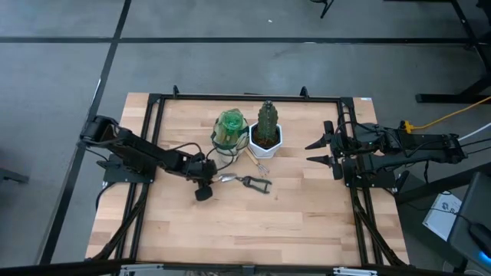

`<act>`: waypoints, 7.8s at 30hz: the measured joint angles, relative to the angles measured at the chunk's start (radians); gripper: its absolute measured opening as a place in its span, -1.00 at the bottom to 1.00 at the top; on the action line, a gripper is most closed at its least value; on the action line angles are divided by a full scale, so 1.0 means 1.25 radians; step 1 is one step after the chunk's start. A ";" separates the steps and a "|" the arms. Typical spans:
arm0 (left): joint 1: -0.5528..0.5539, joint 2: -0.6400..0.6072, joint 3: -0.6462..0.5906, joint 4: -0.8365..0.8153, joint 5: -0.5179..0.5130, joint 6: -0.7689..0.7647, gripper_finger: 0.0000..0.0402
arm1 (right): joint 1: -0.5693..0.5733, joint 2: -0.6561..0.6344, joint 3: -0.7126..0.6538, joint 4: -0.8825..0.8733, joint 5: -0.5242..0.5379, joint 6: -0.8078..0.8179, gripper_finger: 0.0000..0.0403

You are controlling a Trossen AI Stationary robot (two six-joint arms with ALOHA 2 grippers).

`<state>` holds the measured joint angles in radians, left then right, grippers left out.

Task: Pick & Place Garden tools in Gardening bag
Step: Put the brown trowel into the brown gardening bag, then put the green shear scissors into the brown gardening bag

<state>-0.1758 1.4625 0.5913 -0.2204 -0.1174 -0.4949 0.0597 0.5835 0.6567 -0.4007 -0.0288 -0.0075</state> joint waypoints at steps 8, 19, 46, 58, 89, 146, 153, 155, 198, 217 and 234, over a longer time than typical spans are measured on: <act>-0.062 -0.083 0.000 -0.057 -0.069 -0.039 -0.69 | 0.000 0.000 0.000 0.000 0.000 0.000 -0.15; -0.115 -0.191 0.003 -0.063 -0.131 -0.033 -0.68 | 0.000 0.000 0.000 0.000 0.000 0.000 -0.15; -0.069 -0.408 0.004 0.168 -0.144 0.327 -0.67 | 0.000 0.000 0.000 0.000 0.000 0.000 -0.15; 0.088 -0.394 0.002 0.447 0.112 0.538 -0.67 | 0.000 0.000 0.000 0.000 0.000 0.000 -0.15; 0.432 -0.129 -0.121 0.809 0.255 0.372 -0.67 | 0.000 0.000 0.000 0.000 0.000 0.000 -0.15; 0.385 -0.093 0.111 0.188 0.108 0.512 -0.37 | 0.000 0.000 0.000 0.000 0.000 0.000 -0.15; 0.370 -0.105 0.148 0.115 0.085 0.546 -0.69 | 0.000 0.000 0.000 0.000 0.000 0.000 -0.15; 0.370 -0.116 0.158 0.084 0.066 0.561 -0.69 | 0.000 0.000 0.000 0.000 0.000 0.000 -0.15; 0.336 -0.127 0.483 -0.713 -0.120 0.700 -0.63 | 0.000 0.000 0.000 0.000 0.000 0.000 -0.15; 0.336 -0.129 0.483 -0.650 -0.126 0.709 -0.31 | 0.000 0.000 0.000 0.000 0.000 0.000 -0.15; 0.396 -0.258 0.464 -0.541 0.111 0.635 -0.30 | 0.000 0.000 0.000 0.000 0.000 0.000 -0.15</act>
<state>0.3187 1.1401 1.1710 -0.8972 0.0217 0.2994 0.0597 0.5838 0.6567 -0.4007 -0.0284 -0.0074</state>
